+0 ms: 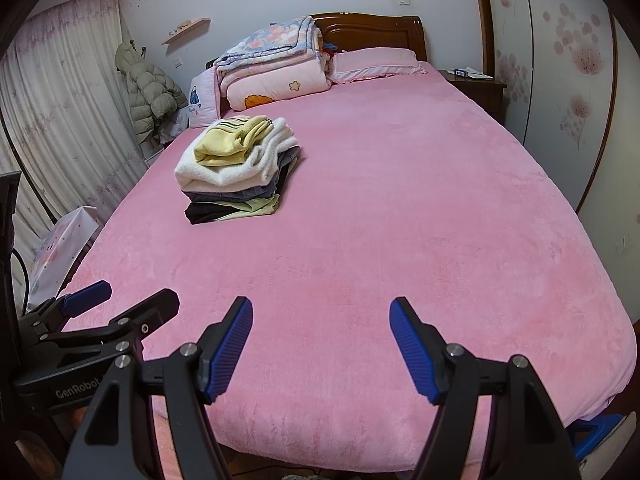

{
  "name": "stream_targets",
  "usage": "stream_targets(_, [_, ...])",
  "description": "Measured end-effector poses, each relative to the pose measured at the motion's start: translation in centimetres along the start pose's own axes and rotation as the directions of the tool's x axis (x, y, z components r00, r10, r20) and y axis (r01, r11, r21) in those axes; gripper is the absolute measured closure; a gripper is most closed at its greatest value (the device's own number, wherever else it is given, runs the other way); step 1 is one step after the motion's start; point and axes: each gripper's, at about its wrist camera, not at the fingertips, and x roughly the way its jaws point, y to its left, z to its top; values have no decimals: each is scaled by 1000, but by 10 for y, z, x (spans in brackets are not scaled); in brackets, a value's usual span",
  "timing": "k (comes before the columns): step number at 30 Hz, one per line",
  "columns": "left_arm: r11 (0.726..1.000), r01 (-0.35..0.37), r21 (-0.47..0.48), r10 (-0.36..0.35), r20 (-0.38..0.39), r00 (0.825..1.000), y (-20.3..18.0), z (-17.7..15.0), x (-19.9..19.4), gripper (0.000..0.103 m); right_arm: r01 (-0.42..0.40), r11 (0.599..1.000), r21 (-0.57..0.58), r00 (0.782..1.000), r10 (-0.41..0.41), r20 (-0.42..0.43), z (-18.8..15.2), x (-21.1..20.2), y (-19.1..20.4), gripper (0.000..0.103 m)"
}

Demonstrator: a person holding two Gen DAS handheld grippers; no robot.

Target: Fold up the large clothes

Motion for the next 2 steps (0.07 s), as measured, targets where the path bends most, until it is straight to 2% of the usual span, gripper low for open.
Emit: stream_targets(2, [1000, 3, -2, -3, -4, 1000, 1, 1, 1, 1, -2, 1000, 1, 1000, 2, 0, 0, 0, 0, 32])
